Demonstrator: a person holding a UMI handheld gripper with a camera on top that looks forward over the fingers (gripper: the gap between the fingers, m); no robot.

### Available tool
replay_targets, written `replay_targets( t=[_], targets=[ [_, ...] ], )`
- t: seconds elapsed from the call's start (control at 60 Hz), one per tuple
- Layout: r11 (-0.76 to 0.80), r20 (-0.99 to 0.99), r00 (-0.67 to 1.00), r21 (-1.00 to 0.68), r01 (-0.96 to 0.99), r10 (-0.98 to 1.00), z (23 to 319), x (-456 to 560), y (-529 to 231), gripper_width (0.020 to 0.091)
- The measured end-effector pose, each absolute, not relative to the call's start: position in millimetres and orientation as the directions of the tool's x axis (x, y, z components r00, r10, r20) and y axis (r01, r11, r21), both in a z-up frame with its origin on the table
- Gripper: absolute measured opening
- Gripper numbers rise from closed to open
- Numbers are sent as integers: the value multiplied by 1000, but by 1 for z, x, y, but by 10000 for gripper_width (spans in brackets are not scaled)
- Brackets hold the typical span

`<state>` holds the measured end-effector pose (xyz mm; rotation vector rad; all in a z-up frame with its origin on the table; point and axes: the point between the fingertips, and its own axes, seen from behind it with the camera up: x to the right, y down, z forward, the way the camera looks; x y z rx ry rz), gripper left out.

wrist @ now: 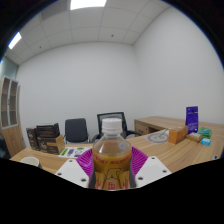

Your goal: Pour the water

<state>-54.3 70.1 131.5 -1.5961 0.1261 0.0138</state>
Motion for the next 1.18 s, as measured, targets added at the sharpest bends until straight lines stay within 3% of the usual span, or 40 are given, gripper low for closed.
replay_targets(
  t=[0.067,0.167,0.4,0.5,0.583,0.633,0.833,1.183],
  targets=[
    [-32,-87,994,-995,-89,-62,133,-74,62,467],
    [-70,-69,997,-995,-71,-33,106,-73,75,481],
    [-50,-20,999,-999,-22,-28,106,-73,80,531],
    [-94,-4,1000,-996,-5,-12,102,-75,77,617],
    [-153,1,1000,-988,2,5,101,-76,67,867],
    [-159,2,1000,-987,3,5,108,-74,56,826],
    [-156,17,1000,-988,16,-8,123,-71,-12,838],
    [-149,-47,993,-988,-30,111,123,-123,-182,841]
  ],
)
